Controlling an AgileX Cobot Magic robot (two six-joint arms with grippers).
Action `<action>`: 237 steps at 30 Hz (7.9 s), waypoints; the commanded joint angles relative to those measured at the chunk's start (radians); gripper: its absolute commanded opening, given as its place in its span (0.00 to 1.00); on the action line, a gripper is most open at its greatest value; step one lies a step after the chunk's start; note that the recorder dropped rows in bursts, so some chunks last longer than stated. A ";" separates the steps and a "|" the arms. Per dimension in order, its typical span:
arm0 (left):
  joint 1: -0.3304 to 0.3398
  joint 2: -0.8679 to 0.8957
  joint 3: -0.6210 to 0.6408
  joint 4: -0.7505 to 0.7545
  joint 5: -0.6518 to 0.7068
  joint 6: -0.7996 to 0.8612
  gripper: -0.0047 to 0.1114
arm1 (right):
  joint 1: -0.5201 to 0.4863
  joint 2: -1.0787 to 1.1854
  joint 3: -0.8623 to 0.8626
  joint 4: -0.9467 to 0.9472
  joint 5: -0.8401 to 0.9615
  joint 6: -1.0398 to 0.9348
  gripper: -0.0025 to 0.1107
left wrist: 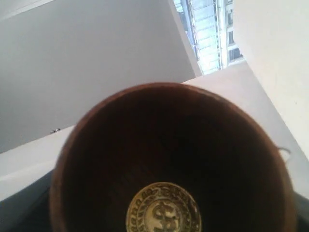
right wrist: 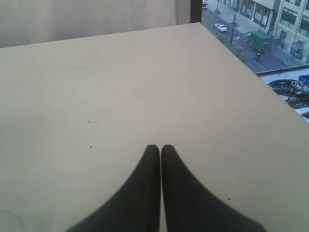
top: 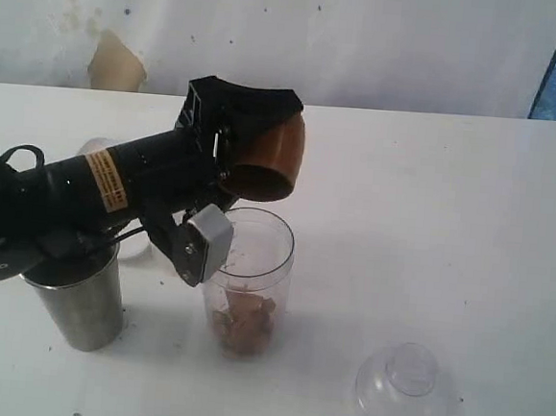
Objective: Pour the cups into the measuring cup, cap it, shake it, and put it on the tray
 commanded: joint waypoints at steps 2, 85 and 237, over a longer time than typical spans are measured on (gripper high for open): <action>-0.004 0.016 0.005 -0.169 -0.007 0.281 0.04 | -0.004 -0.005 0.002 -0.003 -0.007 0.004 0.03; 0.149 0.015 -0.308 -0.501 0.564 -1.194 0.04 | -0.004 -0.005 0.002 -0.003 -0.007 0.004 0.03; 0.662 -0.362 0.047 -0.668 0.661 -1.759 0.40 | -0.004 -0.005 0.002 -0.003 -0.007 0.004 0.03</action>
